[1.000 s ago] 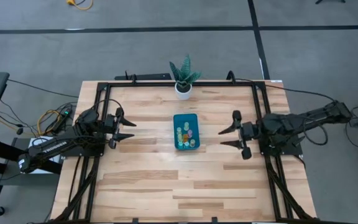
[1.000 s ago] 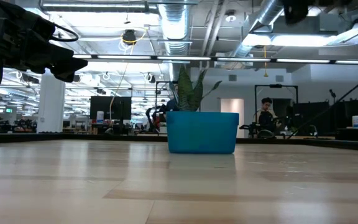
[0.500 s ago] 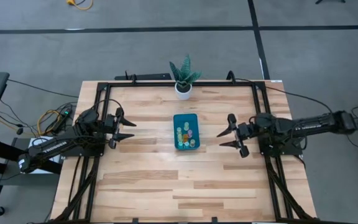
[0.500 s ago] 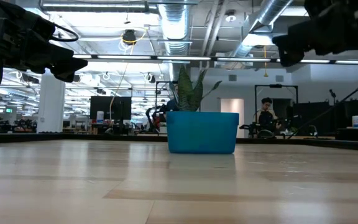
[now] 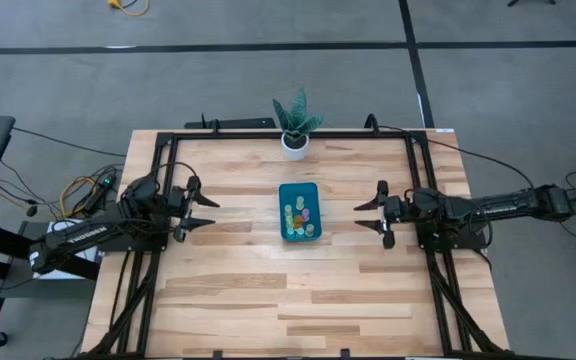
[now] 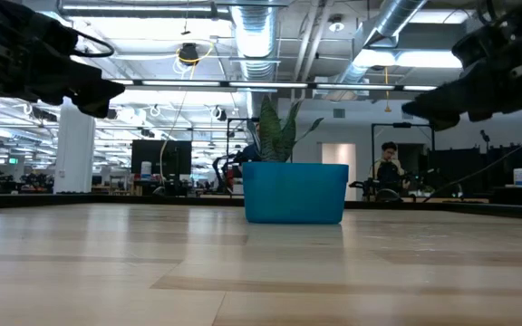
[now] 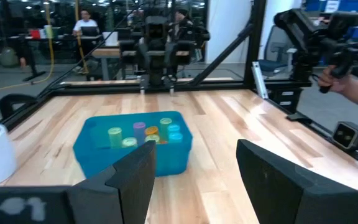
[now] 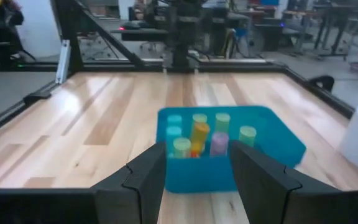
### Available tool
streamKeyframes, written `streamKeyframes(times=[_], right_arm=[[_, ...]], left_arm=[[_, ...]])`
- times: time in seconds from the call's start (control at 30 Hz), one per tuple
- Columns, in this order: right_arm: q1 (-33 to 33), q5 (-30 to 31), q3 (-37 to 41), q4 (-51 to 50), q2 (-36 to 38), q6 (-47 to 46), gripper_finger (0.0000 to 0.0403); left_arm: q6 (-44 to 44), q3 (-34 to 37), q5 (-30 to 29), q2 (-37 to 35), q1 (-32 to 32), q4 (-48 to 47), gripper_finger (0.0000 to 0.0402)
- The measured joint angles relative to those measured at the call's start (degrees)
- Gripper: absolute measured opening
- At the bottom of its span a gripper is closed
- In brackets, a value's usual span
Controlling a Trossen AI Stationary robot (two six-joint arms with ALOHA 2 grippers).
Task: Pick and place pill bottles into a basket
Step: Return to Home Position
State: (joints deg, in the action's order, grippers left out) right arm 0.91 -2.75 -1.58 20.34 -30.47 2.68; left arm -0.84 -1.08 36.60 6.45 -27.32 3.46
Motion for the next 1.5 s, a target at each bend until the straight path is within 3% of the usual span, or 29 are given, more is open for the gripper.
streamKeyframes(times=[0.4,1.5], right_arm=[[-0.1,1.6,1.2,-1.7,0.5,-4.2,0.0167],[-0.1,1.4,1.3,-1.9,0.5,-4.2,0.0165]], left_arm=[[0.0,0.0,0.0,-5.3,3.5,0.0,0.0213],[0.0,0.0,0.0,-3.8,3.5,-0.1,0.0213]])
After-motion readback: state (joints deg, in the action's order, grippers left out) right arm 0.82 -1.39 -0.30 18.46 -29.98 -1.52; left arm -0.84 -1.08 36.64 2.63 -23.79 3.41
